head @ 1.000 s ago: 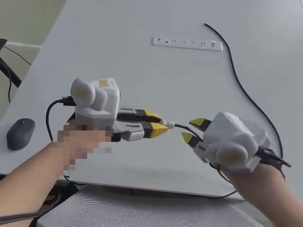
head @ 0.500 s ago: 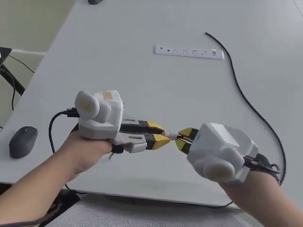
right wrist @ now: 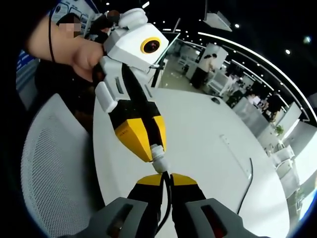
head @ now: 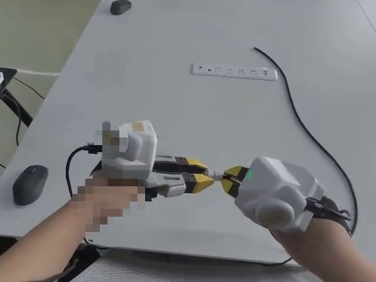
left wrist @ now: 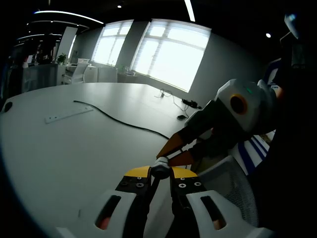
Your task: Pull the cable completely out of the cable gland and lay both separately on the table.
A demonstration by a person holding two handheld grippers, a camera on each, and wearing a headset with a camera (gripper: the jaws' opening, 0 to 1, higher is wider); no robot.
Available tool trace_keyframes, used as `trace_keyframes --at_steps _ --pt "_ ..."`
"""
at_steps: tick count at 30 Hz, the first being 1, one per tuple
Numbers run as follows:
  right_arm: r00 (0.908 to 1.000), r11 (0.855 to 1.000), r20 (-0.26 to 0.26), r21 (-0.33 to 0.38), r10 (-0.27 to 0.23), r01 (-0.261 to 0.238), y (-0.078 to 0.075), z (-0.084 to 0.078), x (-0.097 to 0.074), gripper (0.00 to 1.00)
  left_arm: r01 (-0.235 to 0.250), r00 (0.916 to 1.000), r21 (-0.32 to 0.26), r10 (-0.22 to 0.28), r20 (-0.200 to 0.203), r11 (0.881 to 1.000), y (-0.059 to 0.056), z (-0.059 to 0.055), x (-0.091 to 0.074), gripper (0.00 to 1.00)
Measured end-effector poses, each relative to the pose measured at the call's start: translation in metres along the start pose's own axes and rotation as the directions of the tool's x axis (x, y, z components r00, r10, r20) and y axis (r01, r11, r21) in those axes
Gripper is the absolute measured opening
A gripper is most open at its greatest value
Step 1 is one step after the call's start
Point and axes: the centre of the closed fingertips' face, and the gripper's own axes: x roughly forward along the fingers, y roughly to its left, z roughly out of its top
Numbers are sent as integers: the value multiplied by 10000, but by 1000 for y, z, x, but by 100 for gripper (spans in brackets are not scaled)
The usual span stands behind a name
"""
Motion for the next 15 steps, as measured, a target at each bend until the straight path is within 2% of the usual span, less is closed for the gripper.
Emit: trace_keyframes --at_steps 10,15 --pt "9999 9990 -31 426 -123 124 -2 -3 0 0 -4 10000 19 4 29 10000 -2 2 1 15" --pt "9993 9966 -279 776 -265 286 -8 -15 1 0 -54 10000 -30 54 27 10000 0 1 -2 15"
